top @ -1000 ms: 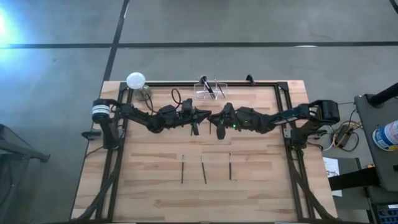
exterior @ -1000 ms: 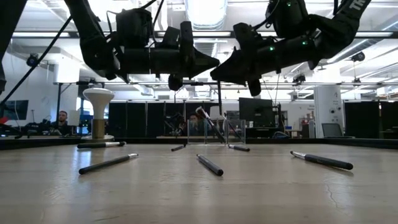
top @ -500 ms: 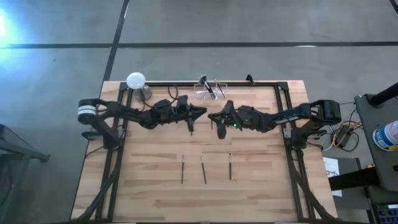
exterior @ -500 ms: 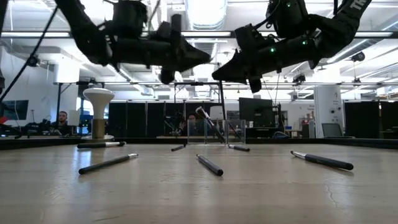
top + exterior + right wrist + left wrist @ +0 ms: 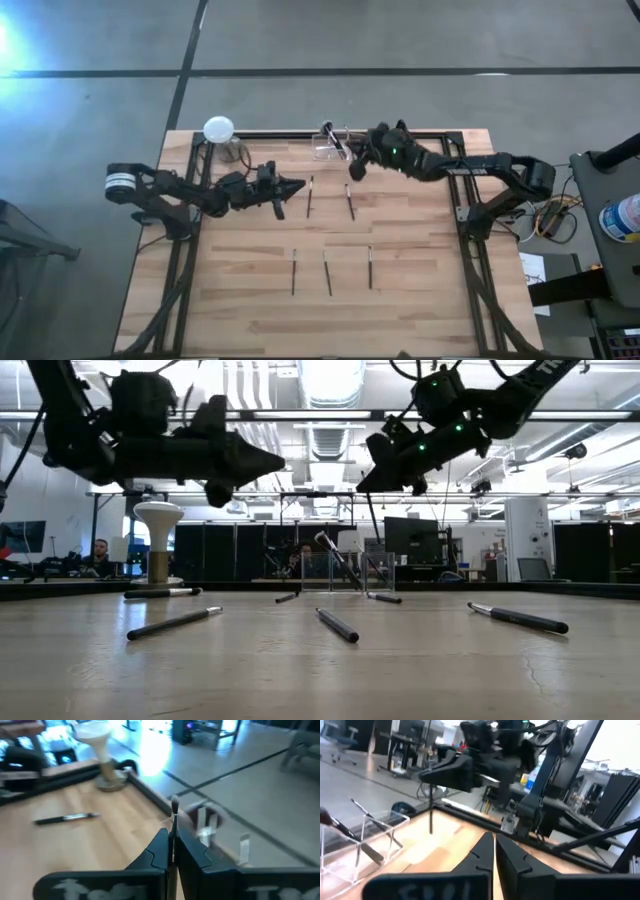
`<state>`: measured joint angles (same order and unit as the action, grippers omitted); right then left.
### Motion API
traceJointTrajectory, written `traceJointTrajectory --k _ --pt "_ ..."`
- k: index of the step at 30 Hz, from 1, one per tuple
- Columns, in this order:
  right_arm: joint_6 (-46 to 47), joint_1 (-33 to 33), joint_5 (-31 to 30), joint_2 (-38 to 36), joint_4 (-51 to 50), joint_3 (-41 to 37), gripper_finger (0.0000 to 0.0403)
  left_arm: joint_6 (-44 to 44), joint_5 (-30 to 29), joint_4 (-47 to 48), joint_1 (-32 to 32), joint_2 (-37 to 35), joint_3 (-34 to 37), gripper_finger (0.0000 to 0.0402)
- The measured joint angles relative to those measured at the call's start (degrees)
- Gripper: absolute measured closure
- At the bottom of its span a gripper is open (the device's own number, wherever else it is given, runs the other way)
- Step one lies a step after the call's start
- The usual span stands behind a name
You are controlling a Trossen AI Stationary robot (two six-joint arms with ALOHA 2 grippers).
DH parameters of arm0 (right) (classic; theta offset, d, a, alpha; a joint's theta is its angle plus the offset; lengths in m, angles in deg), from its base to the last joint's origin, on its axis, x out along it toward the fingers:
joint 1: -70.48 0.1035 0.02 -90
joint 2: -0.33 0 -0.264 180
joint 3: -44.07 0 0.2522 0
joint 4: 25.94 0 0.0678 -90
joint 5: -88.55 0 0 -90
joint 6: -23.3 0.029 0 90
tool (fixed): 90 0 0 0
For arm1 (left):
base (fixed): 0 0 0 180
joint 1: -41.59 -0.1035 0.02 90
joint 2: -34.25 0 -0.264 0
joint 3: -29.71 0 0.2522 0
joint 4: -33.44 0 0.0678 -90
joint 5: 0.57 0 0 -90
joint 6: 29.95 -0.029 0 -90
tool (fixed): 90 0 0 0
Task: Pick & Place Makeup Brushes
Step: Put the black eyeshadow brush into the transparent organizer
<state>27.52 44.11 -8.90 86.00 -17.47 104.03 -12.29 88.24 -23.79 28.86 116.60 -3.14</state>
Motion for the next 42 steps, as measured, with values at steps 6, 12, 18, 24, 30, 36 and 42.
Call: traceJointTrajectory --k 6,12,18,24,30,36,42 --pt "-3.2 -7.2 0.9 2.1 -4.3 7.0 0.0389 -0.1 0.0 -0.9 -0.2 -0.1 0.4 0.0401" --pt "-3.4 -11.7 3.5 8.6 -5.4 10.8 0.0390 -1.0 -0.2 0.2 -0.2 -0.1 0.3 0.0401" --pt "-1.4 -13.6 6.4 15.0 -6.1 12.9 0.0390 -1.1 -0.2 0.6 -0.2 -0.1 0.3 0.0401" --pt "-1.0 -13.7 6.6 16.9 -9.5 15.0 0.0390 -1.8 -0.2 1.6 -0.2 -0.1 0.4 0.0401" --pt "0.1 -13.7 6.6 16.7 -12.7 16.1 0.0371 -1.6 -0.2 2.3 -0.7 -0.1 0.4 0.0401" --pt "0.3 -13.7 6.4 16.7 -14.2 15.7 0.0348 -1.5 -0.2 2.6 -0.8 -0.1 0.4 0.0401" --pt "1.4 -13.7 6.3 16.7 -15.0 15.8 0.0345 -0.8 -0.2 2.6 -0.8 -0.1 0.4 0.0401"
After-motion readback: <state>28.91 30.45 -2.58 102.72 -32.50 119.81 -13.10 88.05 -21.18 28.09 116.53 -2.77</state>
